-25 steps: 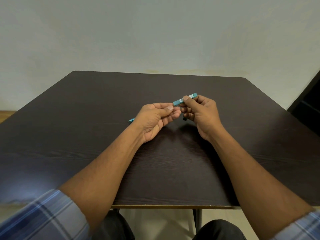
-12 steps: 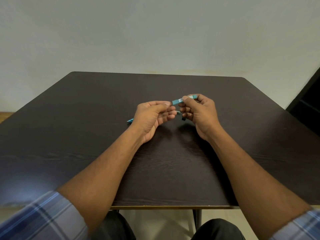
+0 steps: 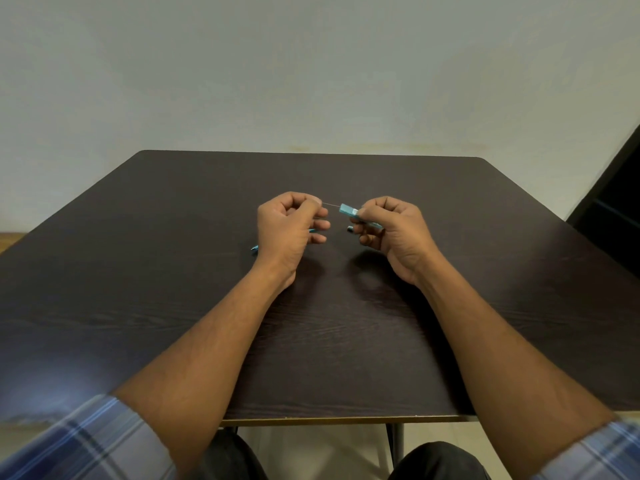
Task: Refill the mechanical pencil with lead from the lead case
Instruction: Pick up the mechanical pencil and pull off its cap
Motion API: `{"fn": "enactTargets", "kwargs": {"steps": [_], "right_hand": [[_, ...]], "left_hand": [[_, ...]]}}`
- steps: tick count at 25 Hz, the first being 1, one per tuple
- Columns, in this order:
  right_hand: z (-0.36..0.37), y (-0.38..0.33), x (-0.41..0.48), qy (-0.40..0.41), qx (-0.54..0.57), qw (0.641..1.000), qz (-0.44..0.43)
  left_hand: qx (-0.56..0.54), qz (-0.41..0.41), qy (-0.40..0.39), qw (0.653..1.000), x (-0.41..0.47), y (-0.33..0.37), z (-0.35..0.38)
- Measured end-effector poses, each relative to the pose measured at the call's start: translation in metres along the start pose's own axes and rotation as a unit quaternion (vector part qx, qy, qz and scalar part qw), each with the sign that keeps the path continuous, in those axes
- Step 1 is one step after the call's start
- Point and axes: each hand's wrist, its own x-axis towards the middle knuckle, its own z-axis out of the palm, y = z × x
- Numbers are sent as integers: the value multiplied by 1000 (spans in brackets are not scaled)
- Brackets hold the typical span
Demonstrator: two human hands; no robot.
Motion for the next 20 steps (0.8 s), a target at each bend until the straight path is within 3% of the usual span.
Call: {"fn": "enactTargets", "kwargs": {"steps": [4, 8, 16, 20], "right_hand": [[-2, 1, 1, -5, -100, 994, -33], [-4, 2, 1, -1, -125, 991, -42], [-7, 1, 3, -8, -24, 1000, 6], [-8, 2, 4, -16, -24, 999, 14]], "left_hand": [[3, 12, 23, 1000, 2, 3, 0], [22, 30, 23, 999, 1, 3, -2], [3, 66, 37, 997, 2, 3, -3], [-20, 71, 65, 995, 5, 5, -6]]}}
